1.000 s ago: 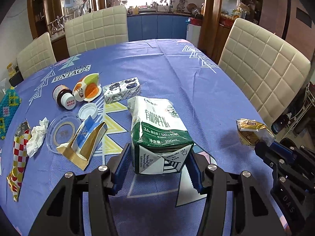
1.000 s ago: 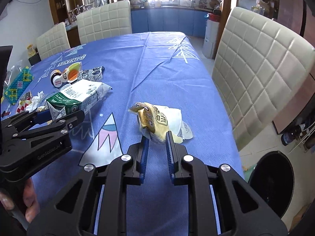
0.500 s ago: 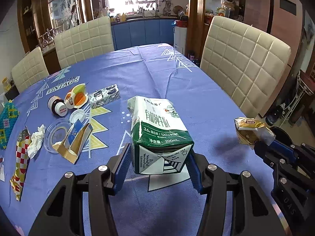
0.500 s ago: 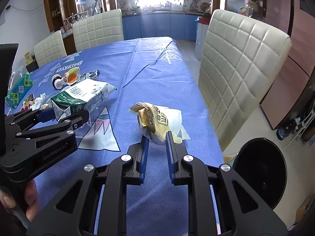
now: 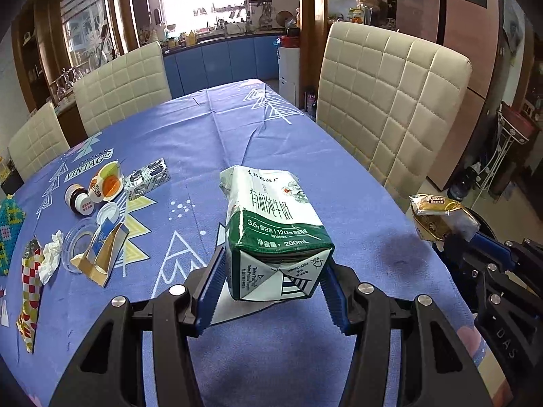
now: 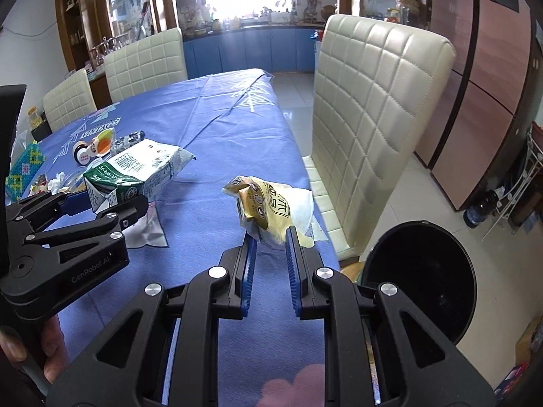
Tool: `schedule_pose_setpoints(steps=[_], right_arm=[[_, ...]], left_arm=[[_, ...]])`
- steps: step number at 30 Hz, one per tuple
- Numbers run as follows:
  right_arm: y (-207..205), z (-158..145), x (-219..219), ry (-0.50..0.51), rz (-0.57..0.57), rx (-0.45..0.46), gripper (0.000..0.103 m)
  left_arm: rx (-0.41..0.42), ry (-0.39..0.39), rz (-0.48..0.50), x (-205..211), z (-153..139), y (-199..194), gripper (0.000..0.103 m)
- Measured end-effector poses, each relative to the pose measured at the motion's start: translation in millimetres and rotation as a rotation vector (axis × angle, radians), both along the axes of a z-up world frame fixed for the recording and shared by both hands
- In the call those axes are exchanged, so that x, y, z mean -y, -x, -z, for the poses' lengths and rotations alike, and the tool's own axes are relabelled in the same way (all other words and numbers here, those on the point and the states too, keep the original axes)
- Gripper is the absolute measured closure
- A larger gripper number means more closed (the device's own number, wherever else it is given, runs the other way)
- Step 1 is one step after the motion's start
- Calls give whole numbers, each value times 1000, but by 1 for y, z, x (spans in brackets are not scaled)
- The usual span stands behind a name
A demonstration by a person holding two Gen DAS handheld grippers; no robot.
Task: Collect trash
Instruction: 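Carry both items to the black bin and open the right tool, dropping the snack wrapper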
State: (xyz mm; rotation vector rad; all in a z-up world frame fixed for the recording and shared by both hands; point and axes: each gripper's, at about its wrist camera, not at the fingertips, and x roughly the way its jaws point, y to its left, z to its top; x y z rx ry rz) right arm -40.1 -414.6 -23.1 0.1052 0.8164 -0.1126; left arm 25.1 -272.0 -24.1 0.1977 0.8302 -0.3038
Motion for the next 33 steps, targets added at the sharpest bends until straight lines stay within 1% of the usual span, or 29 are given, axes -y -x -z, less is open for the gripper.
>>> schedule_pose_setpoints(steps=[10,24,33], right_arm=[[11,1,26,-13,49,9,84],[19,3,48,-30,89,16,84],[25,4,68,-34,130,15,83]], left_arm=[[-2,-13,37,22,2,5,51],[4,-27,83,53,3,11,51],[9,-42,134,79,4,15,51]])
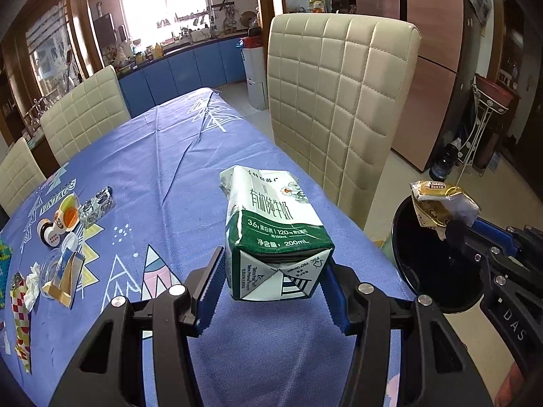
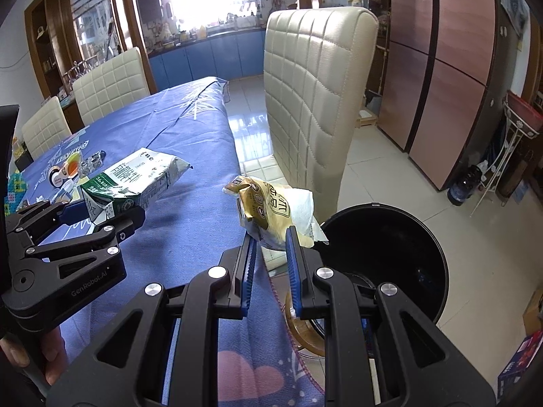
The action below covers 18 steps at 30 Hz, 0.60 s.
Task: Collect trash
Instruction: 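Carry both items to the black bin and open the right tool, dropping the snack wrapper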
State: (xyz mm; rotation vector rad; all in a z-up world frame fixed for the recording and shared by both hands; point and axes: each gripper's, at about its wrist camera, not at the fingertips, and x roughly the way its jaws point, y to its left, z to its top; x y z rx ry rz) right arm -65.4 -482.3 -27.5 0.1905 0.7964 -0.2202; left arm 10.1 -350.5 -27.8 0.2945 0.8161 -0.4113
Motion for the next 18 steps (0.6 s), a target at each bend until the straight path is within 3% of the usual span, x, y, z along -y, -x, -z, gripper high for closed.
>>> schedule_pose_setpoints(steps=[18], right_arm=[[20,2,50,32,151,-6,83]], left_arm=[[52,-17,153,71,-10,17,51]])
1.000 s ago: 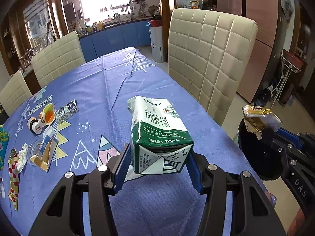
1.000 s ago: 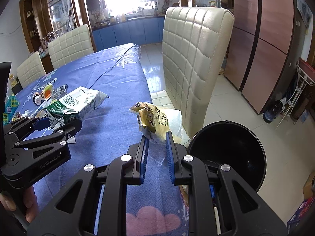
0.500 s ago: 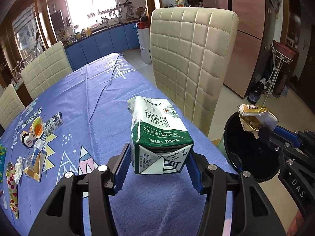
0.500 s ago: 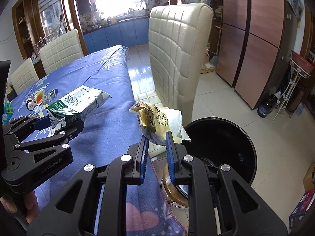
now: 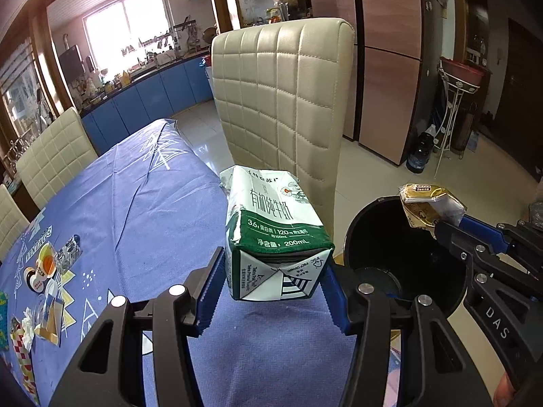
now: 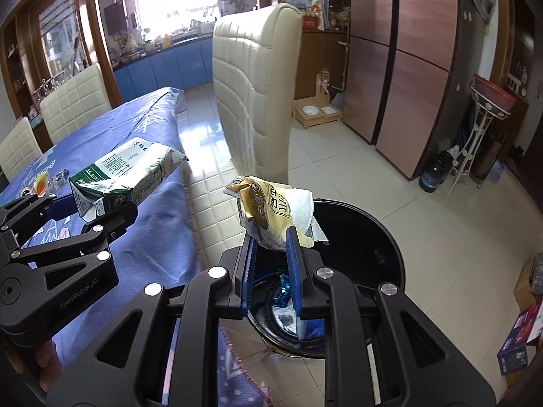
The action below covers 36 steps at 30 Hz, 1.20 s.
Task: Collect trash
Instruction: 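Carry both items to the black bin and open the right tool, dropping the snack wrapper, then open the left tool over the bin to drop the milk carton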
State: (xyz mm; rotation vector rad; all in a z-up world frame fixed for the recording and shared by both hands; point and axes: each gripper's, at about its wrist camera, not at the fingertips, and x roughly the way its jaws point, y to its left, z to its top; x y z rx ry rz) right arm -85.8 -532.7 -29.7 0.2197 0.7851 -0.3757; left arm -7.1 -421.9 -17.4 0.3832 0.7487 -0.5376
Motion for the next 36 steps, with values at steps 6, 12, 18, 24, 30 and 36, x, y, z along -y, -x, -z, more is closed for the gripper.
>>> schedule_pose_setpoints(steps=[6,12,18,24,30,36], right_arm=[[5,2,16,0,41,-6,82],[8,1,24,18,66,-6,81],[10,3,31,13,76,-16,81],[10,5,39,15,127,-12,17],[19,2,45,114,213,7,6],[31,-2,60,117,260,22,6]], left_arm=[[-5,0,34,18,-1,3,51],[-3,-6,65,30,2,8,51],[-1,-4,80,35,2,9,51],[-3,-10,79,40,2,8,52],[-3,-18,73,45,4,8,51],[-4,-19,92,56,4,12,51]])
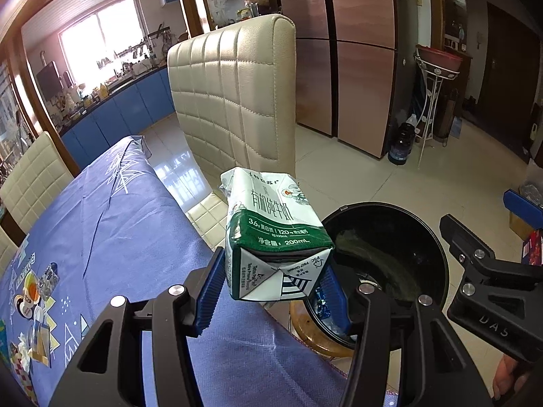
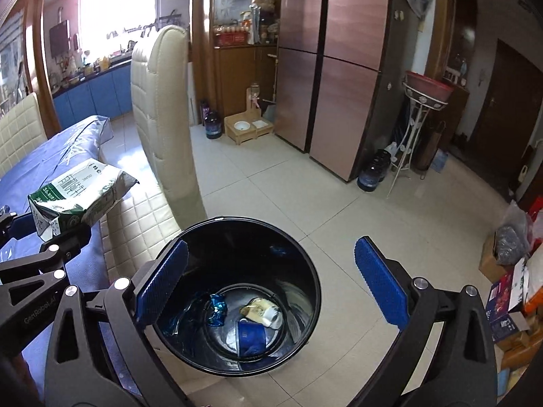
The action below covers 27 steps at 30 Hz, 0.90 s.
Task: Collect trash
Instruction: 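Open the left tool over the bin to drop the milk carton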
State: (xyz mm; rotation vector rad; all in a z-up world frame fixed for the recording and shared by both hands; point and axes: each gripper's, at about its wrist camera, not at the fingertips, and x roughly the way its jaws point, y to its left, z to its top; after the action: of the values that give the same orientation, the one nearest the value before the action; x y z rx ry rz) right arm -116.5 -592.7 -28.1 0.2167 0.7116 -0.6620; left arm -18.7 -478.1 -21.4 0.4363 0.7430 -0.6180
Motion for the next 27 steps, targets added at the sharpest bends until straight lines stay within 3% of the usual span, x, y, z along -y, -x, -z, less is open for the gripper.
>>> schedule_pose_setpoints(steps=[13,16,20,27], right_arm=[[38,-5,32,6,122,15,5],[46,-5,42,-6,143,25,6],[48,-1,44,-24,144,22,6],[37,-3,31,-37,84,25,6]], left_arm=[[-11,37,55,30,-5,2,50],[-21,54,65,35,-6,3,45],[-43,76,61,34,-8,3,26],[-83,69,27,20,-8,-4,26]])
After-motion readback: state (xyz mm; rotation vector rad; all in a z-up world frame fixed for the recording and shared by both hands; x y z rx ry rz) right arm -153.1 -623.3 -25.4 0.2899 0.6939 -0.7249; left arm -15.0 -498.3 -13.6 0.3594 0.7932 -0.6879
